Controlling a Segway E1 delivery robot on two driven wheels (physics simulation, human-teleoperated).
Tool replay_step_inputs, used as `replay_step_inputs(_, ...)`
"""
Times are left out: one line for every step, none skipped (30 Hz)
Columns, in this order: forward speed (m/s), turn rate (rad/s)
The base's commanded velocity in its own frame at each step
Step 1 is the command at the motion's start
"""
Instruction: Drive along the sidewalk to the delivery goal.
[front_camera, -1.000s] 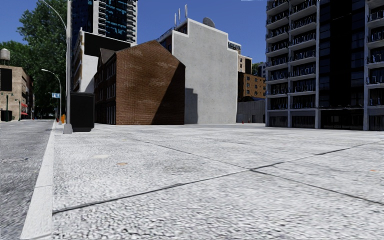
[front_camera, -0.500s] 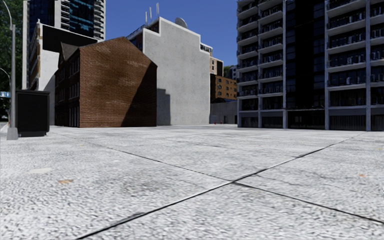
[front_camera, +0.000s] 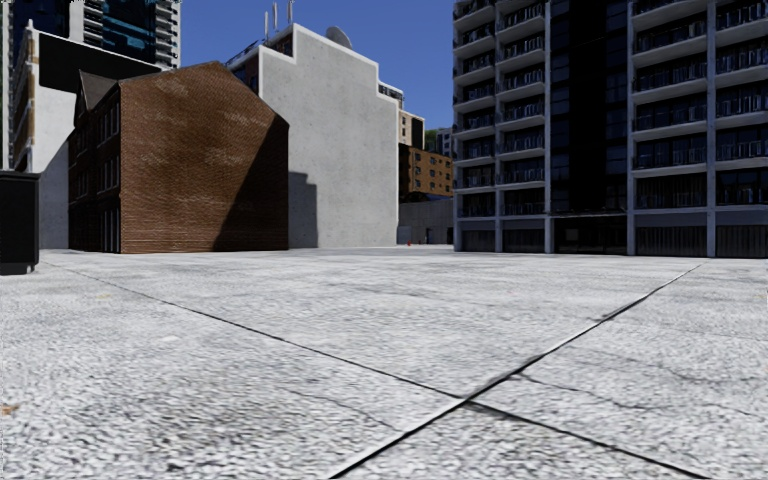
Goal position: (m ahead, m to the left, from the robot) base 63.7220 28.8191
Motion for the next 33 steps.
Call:
replay_step_inputs(1.5,-0.26)
replay_step_inputs(2.0,-0.26)
replay_step_inputs(2.0,-0.26)
replay_step_inputs(2.0,-0.26)
replay_step_inputs(2.0,-0.26)
replay_step_inputs(2.0,-0.26)
replay_step_inputs(2.0,-0.26)
replay_step_inputs(2.0,-0.26)
replay_step_inputs(2.0,-0.26)
replay_step_inputs(2.0,-0.26)
replay_step_inputs(2.0,-0.1)
replay_step_inputs(2.0,0.0)
replay_step_inputs(2.0,0.0)
replay_step_inputs(2.0,0.0)
replay_step_inputs(2.0,0.0)
replay_step_inputs(2.0,0.0)
replay_step_inputs(2.0,0.0)
replay_step_inputs(2.0,0.0)
replay_step_inputs(2.0,0.0)
replay_step_inputs(2.0,0.07)
replay_step_inputs(2.0,0.13)
replay_step_inputs(2.0,0.13)
replay_step_inputs(2.0,0.14)
replay_step_inputs(2.0,0.17)
replay_step_inputs(2.0,0.17)
replay_step_inputs(2.0,0.18)
replay_step_inputs(2.0,0.18)
replay_step_inputs(2.0,0.18)
replay_step_inputs(2.0,0.13)
replay_step_inputs(2.0,0.06)
replay_step_inputs(2.0,0.0)
replay_step_inputs(2.0,0.0)
replay_step_inputs(2.0,0.0)
